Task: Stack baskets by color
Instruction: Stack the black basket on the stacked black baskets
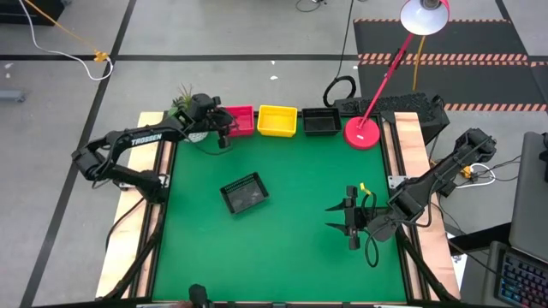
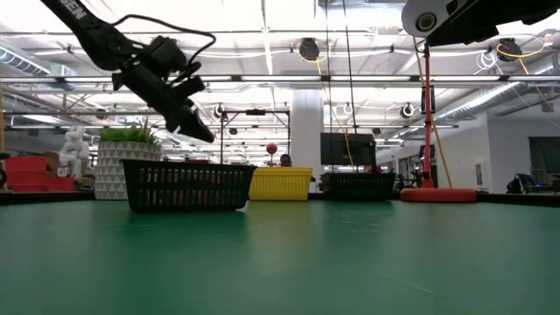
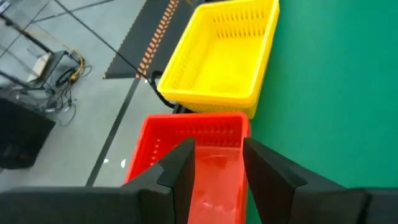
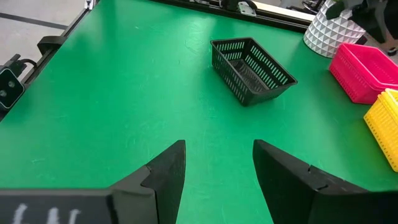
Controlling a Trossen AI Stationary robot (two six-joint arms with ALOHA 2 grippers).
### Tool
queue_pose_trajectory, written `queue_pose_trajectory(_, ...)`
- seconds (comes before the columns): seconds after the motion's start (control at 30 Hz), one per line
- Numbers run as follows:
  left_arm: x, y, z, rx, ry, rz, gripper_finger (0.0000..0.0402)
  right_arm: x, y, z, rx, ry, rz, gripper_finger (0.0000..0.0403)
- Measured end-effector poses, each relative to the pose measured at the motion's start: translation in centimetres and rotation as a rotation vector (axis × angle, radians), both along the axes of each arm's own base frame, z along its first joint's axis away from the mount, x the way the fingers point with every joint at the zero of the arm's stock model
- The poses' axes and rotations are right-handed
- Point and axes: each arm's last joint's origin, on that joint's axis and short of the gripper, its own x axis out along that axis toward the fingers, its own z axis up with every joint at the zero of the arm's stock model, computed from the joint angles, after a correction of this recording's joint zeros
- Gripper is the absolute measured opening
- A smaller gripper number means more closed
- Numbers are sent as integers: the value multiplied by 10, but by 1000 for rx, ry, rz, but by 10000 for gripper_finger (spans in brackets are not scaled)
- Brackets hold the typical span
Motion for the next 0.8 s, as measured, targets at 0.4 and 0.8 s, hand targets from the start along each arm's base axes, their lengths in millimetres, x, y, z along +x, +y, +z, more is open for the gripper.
queue_pose_trajectory(0.4, 3, -47, 26, -244, -121, 119, 137, 0, 0, 0, 0, -1, 0, 180)
queue_pose_trajectory(0.8, 1, -126, 53, -372, -158, -8, 79, 4, -1, 4, 49, -49, -23, 180)
